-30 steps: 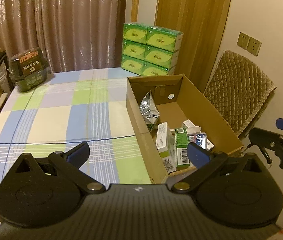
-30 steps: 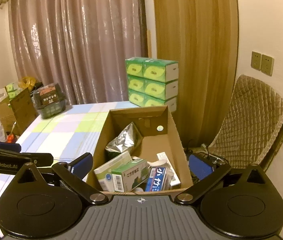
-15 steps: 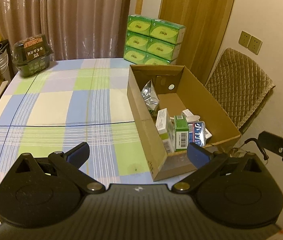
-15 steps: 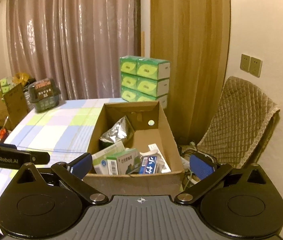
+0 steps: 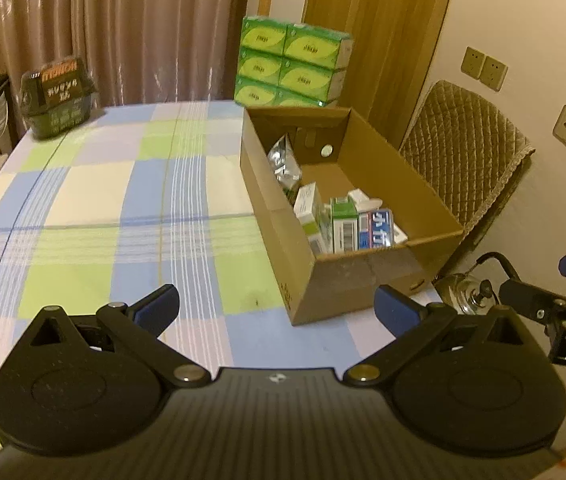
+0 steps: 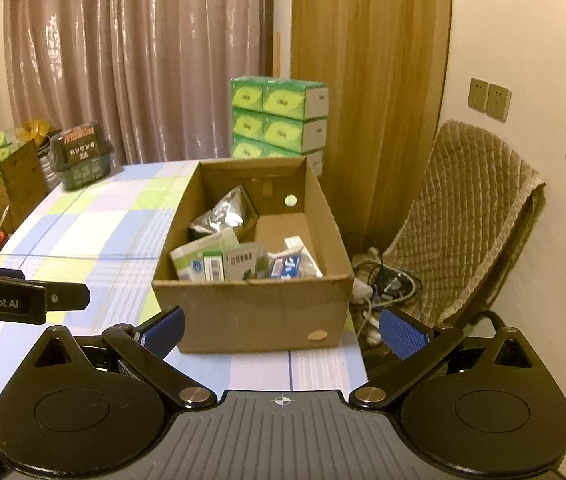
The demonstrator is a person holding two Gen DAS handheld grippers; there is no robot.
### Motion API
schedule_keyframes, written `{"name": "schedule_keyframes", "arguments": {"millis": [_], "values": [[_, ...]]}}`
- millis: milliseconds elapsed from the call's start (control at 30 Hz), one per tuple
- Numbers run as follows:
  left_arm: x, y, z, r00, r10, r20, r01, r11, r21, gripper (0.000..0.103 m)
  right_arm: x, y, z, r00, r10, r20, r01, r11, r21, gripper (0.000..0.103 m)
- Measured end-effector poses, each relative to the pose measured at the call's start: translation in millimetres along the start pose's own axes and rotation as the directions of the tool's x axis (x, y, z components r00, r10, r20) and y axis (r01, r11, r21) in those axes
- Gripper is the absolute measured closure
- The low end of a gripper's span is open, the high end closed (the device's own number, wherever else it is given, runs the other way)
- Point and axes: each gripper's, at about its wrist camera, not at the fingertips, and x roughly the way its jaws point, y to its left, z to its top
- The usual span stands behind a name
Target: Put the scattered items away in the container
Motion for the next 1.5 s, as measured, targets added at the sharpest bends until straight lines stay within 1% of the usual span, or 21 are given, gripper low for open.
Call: {"name": "schedule_keyframes", "arguments": {"millis": [300,533,700,967,1100,1233,1333,1500], "values": [[-4.1,0.1,-18.9,0.999,0.000,-0.038,0.000,1.000,0.003,0.001,-11.8,2.7,-9.8,1.000,0.012,-0.010,-0.012,1.000,0.011,0.002],[-15.6,-3.7,-28.2,1.000,-0.010,-0.020,0.010,1.000,0.022,0.001,-20.3,4.4,-15.6,1.000,0.013,-0.016,-0.013,1.000,0.016,0.002],[-18.8,-7.3,-33.4,0.999,-0.015,-0.030,0.016,0.999,0.028,0.001,-25.2,7.2,-19.1,1.000,0.016,-0.019,-0.016,1.000,0.022,0.002],[-24.2,-3.2,-42.4,0.999,-0.013,-0.049,0.013,1.000,0.002,0.001,-33.1,10.9,-20.4,1.000,0.021,-0.012,-0.021,1.000,0.011,0.002],[-27.4,-2.9,-45.1,0.999,-0.008,-0.047,0.009,1.000,0.009,0.001,-34.9,11.8,-21.3,1.000,0.022,-0.012,-0.022,1.000,0.011,0.002],[-31.3,-6.8,-45.6,1.000,-0.006,-0.027,0.007,1.000,0.030,0.001,-35.1,13.0,-23.2,0.999,0.028,-0.018,-0.028,1.000,0.013,0.002],[-32.0,-6.6,-45.2,1.000,-0.021,-0.024,0.021,1.000,0.012,0.001,-34.2,12.8,-24.6,0.999,0.030,-0.022,-0.029,0.999,0.016,0.002],[-29.8,-6.9,-46.1,1.000,-0.011,-0.030,0.011,1.000,0.019,0.001,-33.3,13.0,-26.3,0.999,0.032,-0.026,-0.031,0.999,0.019,0.002]]}}
